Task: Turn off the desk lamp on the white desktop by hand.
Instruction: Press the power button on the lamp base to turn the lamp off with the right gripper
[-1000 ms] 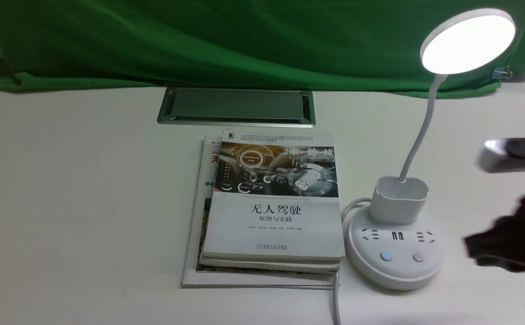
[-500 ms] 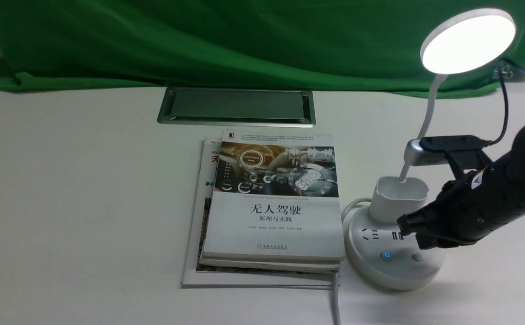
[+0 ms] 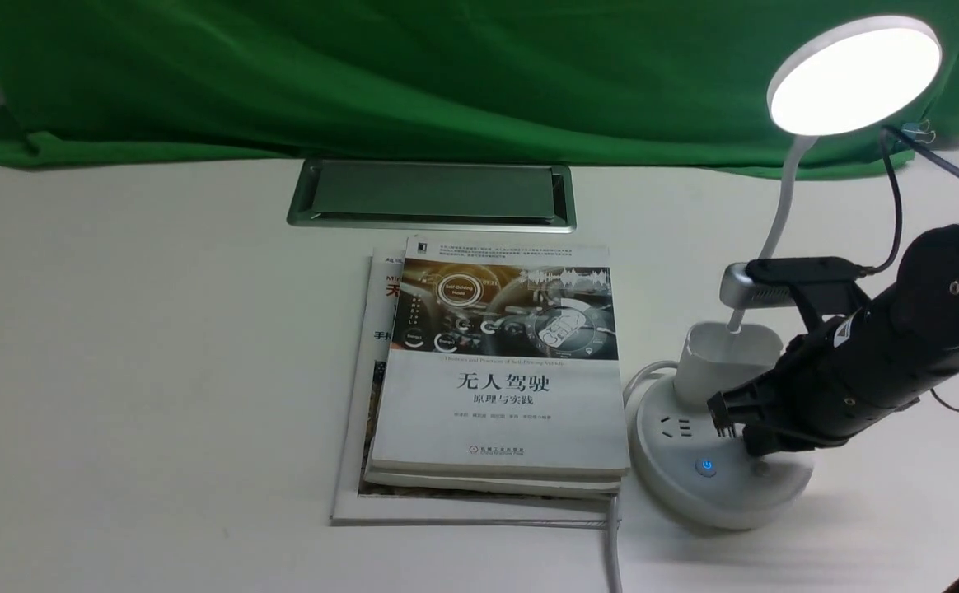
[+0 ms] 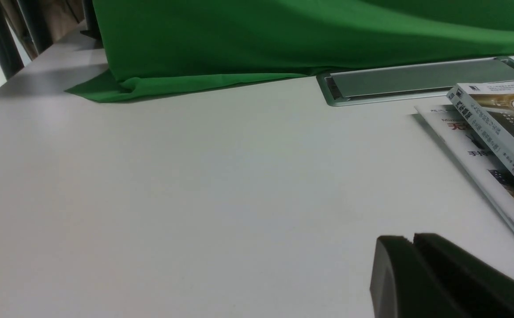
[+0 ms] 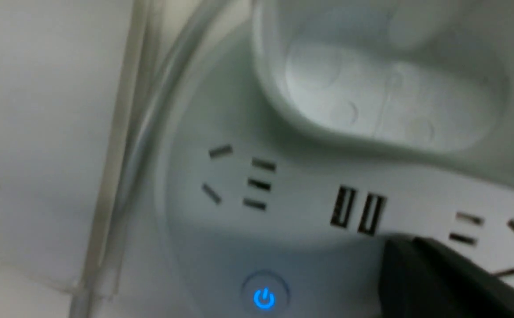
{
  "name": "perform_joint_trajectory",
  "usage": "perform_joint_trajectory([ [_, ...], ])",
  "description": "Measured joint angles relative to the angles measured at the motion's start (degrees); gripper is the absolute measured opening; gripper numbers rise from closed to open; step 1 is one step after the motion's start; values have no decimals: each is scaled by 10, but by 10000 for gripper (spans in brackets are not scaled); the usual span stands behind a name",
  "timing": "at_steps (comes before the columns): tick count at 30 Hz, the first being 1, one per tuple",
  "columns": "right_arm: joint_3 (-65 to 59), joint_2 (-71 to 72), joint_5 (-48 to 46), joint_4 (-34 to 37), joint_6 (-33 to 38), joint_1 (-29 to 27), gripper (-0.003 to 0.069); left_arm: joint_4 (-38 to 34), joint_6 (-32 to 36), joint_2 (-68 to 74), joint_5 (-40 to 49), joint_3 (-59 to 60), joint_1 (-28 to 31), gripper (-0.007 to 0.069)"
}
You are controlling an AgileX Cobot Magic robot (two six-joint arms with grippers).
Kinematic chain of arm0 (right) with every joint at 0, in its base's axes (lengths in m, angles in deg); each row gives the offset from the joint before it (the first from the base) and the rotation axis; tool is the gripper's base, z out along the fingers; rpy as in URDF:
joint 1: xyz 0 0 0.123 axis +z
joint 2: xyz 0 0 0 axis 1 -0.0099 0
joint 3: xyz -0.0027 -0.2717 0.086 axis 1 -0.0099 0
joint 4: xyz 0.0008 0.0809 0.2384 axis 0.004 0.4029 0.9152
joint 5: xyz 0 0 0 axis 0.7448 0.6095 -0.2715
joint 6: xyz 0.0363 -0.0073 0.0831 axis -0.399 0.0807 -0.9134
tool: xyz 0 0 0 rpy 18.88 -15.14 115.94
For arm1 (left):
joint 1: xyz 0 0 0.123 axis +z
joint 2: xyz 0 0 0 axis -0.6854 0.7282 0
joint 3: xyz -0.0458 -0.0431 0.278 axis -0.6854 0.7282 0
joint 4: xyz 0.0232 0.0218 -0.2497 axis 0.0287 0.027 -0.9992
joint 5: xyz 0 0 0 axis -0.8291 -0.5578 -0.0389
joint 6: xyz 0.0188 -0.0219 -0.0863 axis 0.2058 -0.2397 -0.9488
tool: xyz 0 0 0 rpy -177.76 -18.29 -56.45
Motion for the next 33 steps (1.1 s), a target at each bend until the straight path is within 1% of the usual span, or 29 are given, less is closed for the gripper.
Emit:
perform_joint_trajectory([
  [10, -4, 20, 12, 2, 1, 0, 38, 0, 0, 0, 0, 0, 0, 20],
  [17, -5, 70, -18, 2, 0, 0, 38, 0, 0, 0, 0, 0, 0, 20],
  [33, -5, 8, -27, 6, -1, 0, 38, 0, 0, 0, 0, 0, 0, 20],
])
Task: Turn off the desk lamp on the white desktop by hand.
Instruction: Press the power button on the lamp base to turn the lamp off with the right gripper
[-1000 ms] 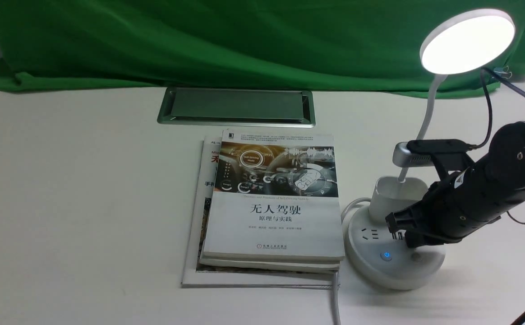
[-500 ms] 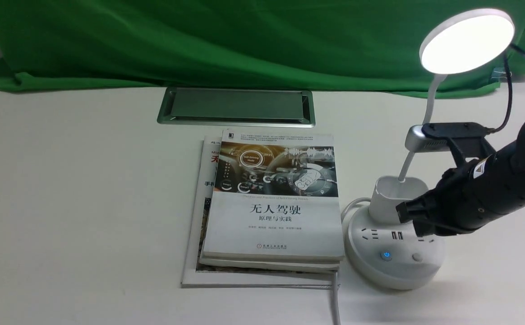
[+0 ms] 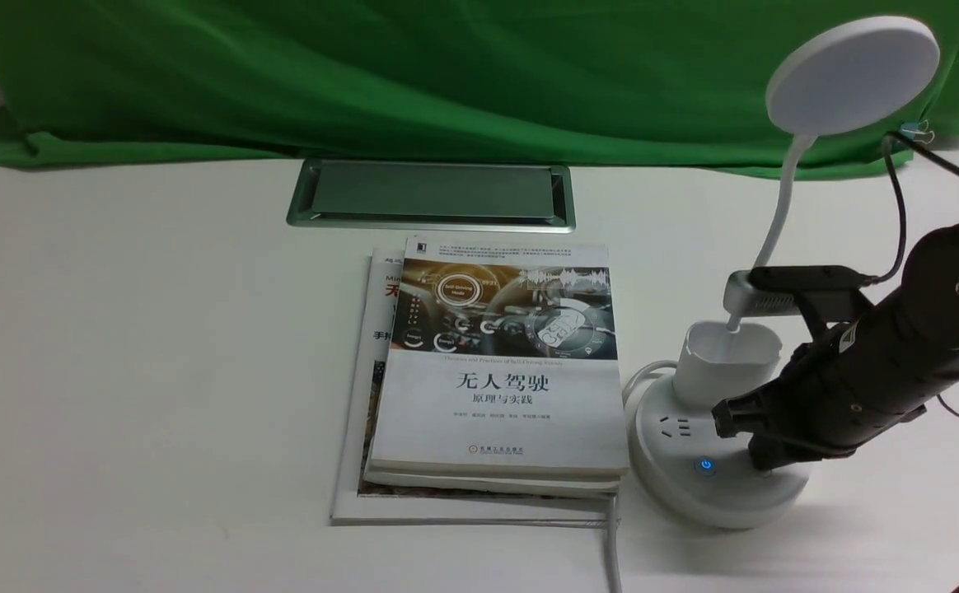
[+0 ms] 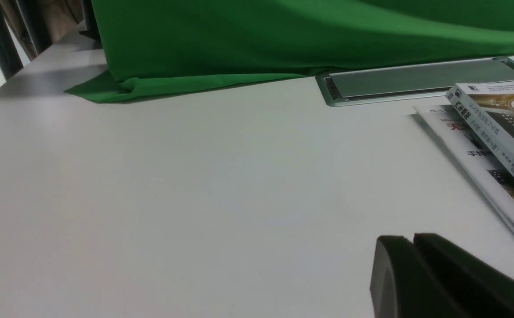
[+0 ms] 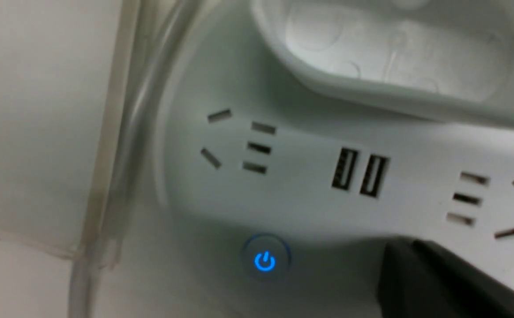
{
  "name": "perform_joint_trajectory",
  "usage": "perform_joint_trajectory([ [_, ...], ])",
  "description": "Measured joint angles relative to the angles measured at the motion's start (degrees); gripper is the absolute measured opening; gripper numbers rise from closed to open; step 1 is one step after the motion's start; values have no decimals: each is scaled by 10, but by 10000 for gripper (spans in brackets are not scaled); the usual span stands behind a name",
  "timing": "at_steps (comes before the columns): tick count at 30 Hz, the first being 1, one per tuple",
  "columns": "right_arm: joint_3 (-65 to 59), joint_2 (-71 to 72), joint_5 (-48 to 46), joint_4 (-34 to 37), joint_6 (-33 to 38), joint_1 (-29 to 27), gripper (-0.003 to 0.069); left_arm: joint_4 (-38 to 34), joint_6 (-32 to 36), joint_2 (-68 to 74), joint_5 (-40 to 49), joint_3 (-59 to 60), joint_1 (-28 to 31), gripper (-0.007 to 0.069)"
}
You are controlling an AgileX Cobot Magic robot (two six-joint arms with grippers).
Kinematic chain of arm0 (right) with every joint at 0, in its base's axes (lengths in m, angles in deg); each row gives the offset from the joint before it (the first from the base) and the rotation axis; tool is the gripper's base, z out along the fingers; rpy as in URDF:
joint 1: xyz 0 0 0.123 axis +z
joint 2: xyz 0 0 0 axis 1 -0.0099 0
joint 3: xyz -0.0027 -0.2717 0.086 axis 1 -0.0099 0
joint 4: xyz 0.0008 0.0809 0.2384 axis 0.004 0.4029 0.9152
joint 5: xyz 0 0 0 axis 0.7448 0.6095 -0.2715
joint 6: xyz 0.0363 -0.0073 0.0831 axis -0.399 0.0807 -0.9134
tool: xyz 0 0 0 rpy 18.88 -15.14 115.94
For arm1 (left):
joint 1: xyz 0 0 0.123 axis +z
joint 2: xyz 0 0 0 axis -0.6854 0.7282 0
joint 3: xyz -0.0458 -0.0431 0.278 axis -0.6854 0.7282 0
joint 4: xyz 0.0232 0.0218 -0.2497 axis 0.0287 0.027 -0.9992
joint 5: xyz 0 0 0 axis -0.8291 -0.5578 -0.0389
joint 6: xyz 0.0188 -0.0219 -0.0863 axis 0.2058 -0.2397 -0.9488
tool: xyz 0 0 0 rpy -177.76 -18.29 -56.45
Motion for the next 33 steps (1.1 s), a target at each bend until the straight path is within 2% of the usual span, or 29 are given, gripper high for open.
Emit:
perform_joint_trajectory([
  [13, -6, 72, 5, 1, 2, 0, 36, 0, 0, 0, 0, 0, 0, 20],
  [33, -27, 17, 57, 7, 2, 0, 38, 0, 0, 0, 0, 0, 0, 20],
])
